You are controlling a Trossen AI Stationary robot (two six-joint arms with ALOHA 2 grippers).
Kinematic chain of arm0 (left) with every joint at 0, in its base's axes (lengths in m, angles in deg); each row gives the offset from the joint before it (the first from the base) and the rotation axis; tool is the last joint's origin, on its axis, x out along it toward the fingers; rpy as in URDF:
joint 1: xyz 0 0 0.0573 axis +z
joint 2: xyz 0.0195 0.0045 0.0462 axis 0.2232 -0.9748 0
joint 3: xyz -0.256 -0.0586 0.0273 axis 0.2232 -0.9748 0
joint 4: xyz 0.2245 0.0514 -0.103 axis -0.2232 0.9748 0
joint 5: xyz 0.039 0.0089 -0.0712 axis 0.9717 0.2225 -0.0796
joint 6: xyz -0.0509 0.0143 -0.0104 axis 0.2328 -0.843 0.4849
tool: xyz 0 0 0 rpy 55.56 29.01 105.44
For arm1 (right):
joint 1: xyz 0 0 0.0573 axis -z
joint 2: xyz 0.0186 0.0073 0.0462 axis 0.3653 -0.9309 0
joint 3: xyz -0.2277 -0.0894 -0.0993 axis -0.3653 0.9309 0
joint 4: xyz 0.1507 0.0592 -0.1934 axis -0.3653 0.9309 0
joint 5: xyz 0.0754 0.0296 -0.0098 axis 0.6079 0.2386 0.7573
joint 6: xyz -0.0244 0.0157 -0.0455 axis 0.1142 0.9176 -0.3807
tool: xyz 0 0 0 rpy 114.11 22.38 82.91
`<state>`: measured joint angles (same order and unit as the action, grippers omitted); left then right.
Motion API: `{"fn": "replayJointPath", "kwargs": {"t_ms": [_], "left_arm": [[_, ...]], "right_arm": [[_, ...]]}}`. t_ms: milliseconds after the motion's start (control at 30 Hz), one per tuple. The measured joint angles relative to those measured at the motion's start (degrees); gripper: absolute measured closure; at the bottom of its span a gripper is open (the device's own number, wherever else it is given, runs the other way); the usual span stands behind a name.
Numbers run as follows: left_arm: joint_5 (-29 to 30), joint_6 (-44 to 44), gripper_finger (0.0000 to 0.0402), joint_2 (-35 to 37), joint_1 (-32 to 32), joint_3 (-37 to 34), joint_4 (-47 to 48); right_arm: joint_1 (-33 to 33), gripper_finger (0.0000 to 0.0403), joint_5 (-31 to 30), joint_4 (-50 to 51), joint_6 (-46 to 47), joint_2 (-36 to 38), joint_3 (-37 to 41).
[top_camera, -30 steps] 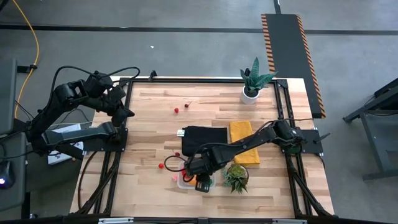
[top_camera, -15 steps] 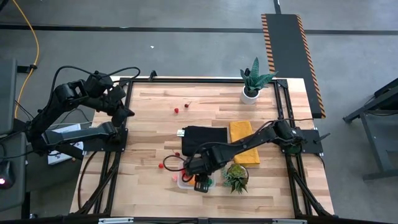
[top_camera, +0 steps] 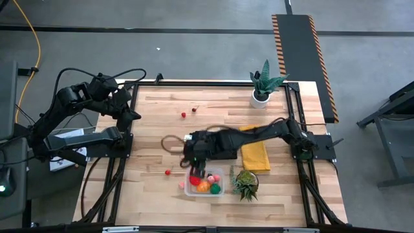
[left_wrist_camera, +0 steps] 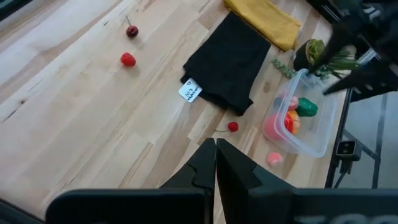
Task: Pick and placing Produce into tupperware
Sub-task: Put the raspberry into the transparent bin
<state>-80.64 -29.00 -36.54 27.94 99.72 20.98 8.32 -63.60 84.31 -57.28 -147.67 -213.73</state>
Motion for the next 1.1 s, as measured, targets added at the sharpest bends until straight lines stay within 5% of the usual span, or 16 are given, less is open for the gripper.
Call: {"fn": "replayJointPath", "kwargs": {"t_ms": [533, 767, 933, 1100], "left_arm": [[0.95, -18.05, 0.0399, -0.24, 0.01, 0.0, -8.26], [-4.7, -15.31, 0.0399, -3.78, 0.02, -4.77, -18.55], [-0.37, -12.58, 0.0399, -7.5, 0.02, -9.93, -26.76], [-0.26, -18.79, 0.0399, -10.68, -0.01, -13.57, -33.56]], "right_arm": [[15.66, 0.0231, 1.1, 0.48, -3.85, 3.23, -0.51], [18.13, 0.0231, -2.58, 0.37, -4.77, 11.15, -0.51], [19.07, 0.0231, -6.61, 4.78, -5.11, 15.28, -0.51], [18.76, 0.0231, -11.62, 11.47, -2.94, 17.74, -0.51]]}}
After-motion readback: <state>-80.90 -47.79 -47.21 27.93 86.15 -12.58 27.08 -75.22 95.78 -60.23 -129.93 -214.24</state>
